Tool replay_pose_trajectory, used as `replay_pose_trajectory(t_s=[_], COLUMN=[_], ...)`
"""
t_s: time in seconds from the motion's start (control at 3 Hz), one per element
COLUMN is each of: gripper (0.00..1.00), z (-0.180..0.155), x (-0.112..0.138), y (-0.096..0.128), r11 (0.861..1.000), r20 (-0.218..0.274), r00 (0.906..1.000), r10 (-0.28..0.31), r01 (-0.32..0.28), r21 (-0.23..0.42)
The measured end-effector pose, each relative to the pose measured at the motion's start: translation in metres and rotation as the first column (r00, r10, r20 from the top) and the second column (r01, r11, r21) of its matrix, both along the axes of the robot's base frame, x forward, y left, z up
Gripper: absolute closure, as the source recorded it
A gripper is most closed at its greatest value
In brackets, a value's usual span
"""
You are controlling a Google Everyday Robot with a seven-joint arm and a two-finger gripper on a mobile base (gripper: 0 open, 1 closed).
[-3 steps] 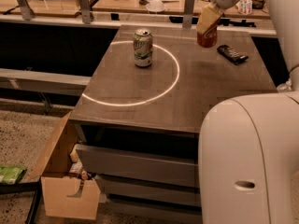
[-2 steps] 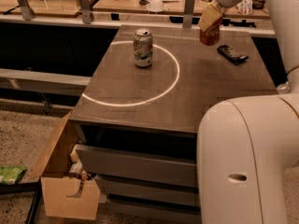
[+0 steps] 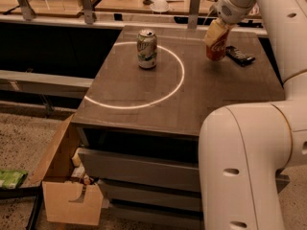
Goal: Move coke can near rxbar chocolate
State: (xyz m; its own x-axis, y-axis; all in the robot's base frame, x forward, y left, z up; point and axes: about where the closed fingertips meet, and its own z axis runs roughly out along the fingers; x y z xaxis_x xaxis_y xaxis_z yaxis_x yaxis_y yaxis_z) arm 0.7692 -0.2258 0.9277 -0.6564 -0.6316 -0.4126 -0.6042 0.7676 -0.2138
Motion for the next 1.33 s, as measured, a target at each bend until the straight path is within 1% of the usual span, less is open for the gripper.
replay_pose_trajectory(t_s=[0.33, 0.67, 1.0, 1.33], gripper=[0.85, 0.62, 0.39, 0.15], z=[-0.0287, -0.0327, -0.0262, -0.0274], x=[0.0098, 0.0138, 0.0113, 0.0091], y=[-0.0067, -0.0083, -0.0074, -0.0066], r11=[1.000, 0.999, 0.999, 0.999], r20=[-0.030, -0.036, -0.036, -0.036], r00=[0.9992, 0.9988, 0.9988, 0.9988], r10=[-0.027, -0.033, -0.033, -0.033], r01=[0.027, 0.032, 0.033, 0.033], r21=[-0.006, -0.009, -0.009, -0.010])
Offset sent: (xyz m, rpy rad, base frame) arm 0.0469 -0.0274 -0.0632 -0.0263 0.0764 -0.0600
